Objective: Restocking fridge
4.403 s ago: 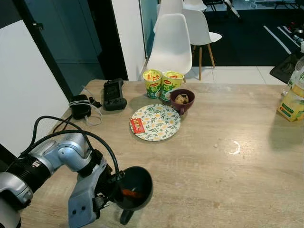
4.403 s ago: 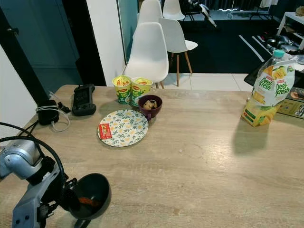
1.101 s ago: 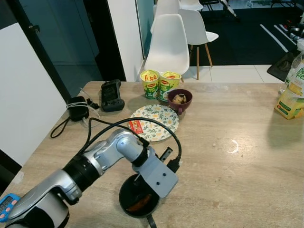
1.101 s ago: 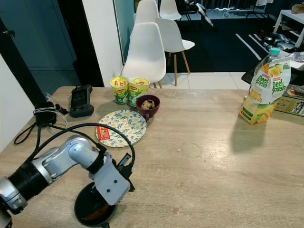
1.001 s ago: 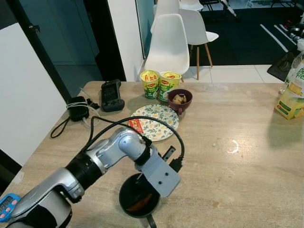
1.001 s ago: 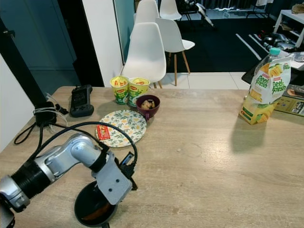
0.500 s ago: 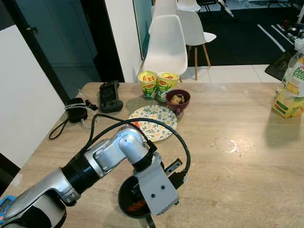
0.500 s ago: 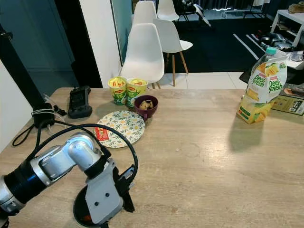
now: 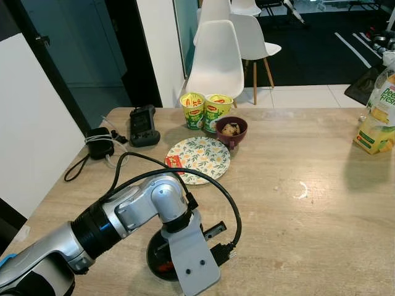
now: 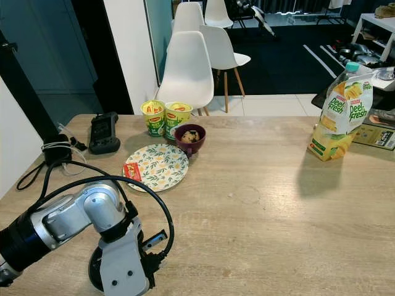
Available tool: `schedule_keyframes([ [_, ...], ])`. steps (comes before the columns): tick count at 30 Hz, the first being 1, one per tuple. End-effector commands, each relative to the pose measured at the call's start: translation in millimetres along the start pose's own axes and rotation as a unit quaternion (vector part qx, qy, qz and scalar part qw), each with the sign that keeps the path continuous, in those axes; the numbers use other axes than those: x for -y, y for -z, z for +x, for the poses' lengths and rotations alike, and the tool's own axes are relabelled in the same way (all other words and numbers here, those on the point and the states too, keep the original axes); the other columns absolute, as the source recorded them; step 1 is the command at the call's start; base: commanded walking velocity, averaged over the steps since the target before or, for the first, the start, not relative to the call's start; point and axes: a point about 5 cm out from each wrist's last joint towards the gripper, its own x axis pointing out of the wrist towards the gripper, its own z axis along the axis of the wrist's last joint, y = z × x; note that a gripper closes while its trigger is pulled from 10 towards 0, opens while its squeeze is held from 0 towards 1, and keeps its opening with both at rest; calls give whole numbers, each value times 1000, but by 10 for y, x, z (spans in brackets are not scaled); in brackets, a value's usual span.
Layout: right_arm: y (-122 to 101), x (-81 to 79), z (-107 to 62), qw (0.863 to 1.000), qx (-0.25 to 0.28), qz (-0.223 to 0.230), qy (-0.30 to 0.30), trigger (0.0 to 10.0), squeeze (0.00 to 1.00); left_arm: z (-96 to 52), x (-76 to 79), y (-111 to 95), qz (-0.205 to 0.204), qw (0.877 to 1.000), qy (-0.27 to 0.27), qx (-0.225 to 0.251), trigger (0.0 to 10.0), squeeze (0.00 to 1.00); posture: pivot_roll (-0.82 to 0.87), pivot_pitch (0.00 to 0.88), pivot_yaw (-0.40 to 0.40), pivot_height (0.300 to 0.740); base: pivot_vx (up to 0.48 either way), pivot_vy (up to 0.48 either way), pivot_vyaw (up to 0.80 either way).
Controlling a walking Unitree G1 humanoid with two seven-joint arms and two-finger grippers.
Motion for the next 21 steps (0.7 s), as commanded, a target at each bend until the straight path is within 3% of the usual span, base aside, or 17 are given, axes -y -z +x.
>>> schedule_keyframes([
  [1,58,-103,28,1000,-7,10,-15,10000,0,-12,62,7,-9,1000,8,-7,10000,0,51,0,73,740,0,0,0],
  [9,60,-102,27,1000,-6,13,-14,10000,0,-62,166,-61,-13,999,33,-2,10000,0,51,0,78,740,0,0,0],
  [21,60,-98,27,1000,-7,12,-12,10000,0,-198,511,-116,-57,994,89,-11,10000,0,61,0,72,740,0,0,0],
])
